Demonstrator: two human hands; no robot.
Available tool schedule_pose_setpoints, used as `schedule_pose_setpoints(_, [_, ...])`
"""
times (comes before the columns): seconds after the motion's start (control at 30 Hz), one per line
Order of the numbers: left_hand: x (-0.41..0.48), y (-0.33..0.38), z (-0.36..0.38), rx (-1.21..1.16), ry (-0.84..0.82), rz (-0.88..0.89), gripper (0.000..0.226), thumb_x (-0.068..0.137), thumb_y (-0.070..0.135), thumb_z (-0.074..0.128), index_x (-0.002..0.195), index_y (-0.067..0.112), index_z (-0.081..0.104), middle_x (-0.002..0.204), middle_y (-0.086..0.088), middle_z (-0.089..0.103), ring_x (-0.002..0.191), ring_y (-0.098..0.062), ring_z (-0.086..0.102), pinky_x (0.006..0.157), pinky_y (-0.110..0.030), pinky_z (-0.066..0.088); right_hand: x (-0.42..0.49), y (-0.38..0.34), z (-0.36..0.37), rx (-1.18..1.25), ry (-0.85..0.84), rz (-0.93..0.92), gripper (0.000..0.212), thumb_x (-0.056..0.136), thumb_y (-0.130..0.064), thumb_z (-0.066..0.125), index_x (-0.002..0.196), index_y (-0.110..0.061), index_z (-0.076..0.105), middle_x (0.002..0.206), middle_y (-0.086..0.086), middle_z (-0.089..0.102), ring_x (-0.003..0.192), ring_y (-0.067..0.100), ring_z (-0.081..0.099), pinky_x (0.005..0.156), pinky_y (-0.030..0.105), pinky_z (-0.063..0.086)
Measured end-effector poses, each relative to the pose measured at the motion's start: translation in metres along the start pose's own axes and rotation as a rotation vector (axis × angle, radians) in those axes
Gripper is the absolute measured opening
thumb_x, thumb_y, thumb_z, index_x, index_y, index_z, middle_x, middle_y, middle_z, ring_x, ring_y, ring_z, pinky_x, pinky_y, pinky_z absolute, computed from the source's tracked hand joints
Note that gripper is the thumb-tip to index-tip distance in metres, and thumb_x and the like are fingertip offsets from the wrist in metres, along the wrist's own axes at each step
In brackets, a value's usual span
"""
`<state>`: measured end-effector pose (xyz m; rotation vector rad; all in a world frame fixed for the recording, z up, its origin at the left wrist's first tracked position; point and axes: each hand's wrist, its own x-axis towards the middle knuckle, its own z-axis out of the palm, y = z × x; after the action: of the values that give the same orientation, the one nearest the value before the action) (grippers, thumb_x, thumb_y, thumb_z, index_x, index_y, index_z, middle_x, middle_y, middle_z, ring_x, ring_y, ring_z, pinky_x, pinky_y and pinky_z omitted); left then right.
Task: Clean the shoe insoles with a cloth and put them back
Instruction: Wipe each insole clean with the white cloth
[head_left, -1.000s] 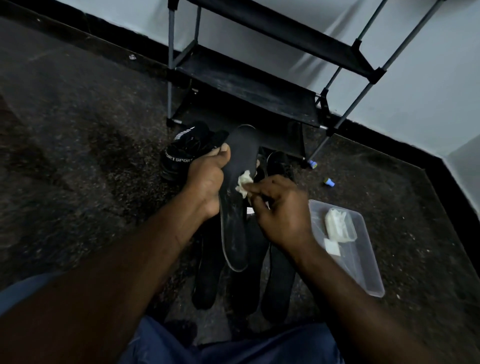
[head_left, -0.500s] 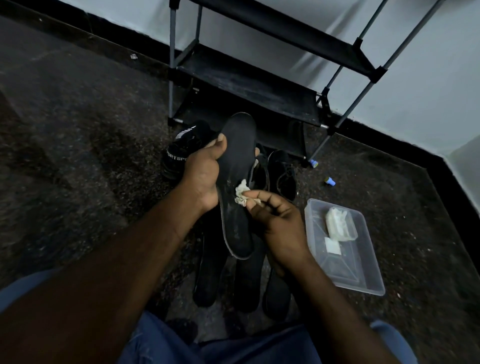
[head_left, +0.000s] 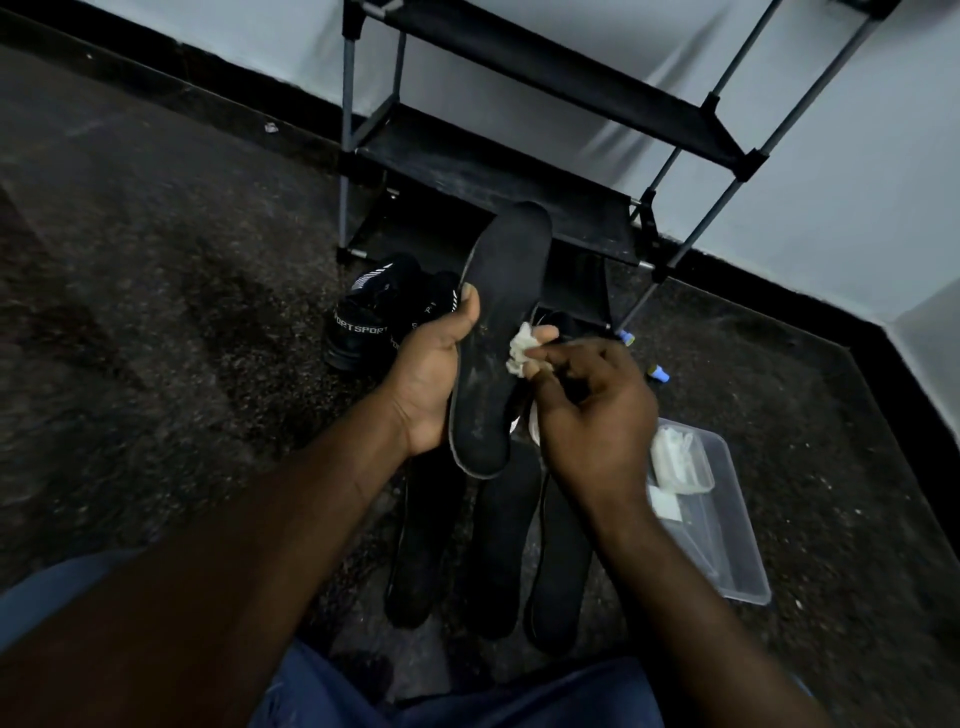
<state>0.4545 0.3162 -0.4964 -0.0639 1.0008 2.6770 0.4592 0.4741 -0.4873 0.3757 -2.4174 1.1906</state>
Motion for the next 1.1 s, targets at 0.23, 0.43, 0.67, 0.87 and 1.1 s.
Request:
schedule_pose_setpoints(0.23, [-0.001,-0.006,0.004,-0.010,0.041,-0.012,0.066,0.107,0.058,0.031,0.149,0.011,0.053,0.143,-0.014,0.060,0.123,-0.028,0.061,0.108,-0.042,0.046,0.029,-0.011,0.013,-0.298,-0.082,-0.178,0.022,0.083,-0.018,0.072,0.100,-0.028,0.081,0.098,-0.004,0.074,0.094,0.024,0.066,0.083,0.029,0.047])
schedule_pose_setpoints(0.43, [0.004,-0.006,-0.008,-0.090,0.056,-0.027,0.072,0.107,0.061,0.023,0.153,0.011,0.045,0.155,-0.009,0.052,0.144,-0.031,0.047,0.121,-0.046,0.034,-0.008,-0.016,0.022,-0.182,-0.135,-0.085,0.024,0.083,-0.011,0.072,0.101,-0.022,0.082,0.099,0.000,0.077,0.091,0.016,0.069,0.083,0.017,0.047])
schedule_pose_setpoints(0.67, [0.006,-0.006,-0.011,-0.164,0.102,0.064,0.076,0.106,0.062,0.022,0.153,0.007,0.043,0.151,-0.008,0.056,0.133,-0.040,0.057,0.110,-0.049,0.047,-0.071,-0.035,0.025,0.040,-0.124,-0.003,0.017,0.084,-0.015,0.072,0.097,-0.023,0.081,0.096,-0.010,0.076,0.091,0.004,0.070,0.084,0.026,0.056])
schedule_pose_setpoints(0.87, [0.003,-0.007,-0.004,-0.150,0.101,0.028,0.076,0.105,0.064,0.022,0.147,0.007,0.051,0.148,-0.013,0.058,0.131,-0.038,0.059,0.107,-0.046,0.052,-0.052,-0.034,0.022,0.030,-0.051,-0.059,0.022,0.086,-0.007,0.075,0.102,-0.019,0.081,0.097,-0.005,0.076,0.091,0.008,0.070,0.082,0.022,0.055])
schedule_pose_setpoints(1.1, [0.002,-0.015,0.000,-0.067,0.160,-0.078,0.075,0.104,0.066,0.031,0.146,0.010,0.056,0.142,-0.015,0.062,0.130,-0.029,0.060,0.108,-0.039,0.048,0.007,-0.023,0.027,-0.227,-0.067,-0.178,0.021,0.083,-0.009,0.067,0.098,-0.016,0.080,0.090,0.006,0.071,0.080,0.025,0.068,0.074,0.031,0.051])
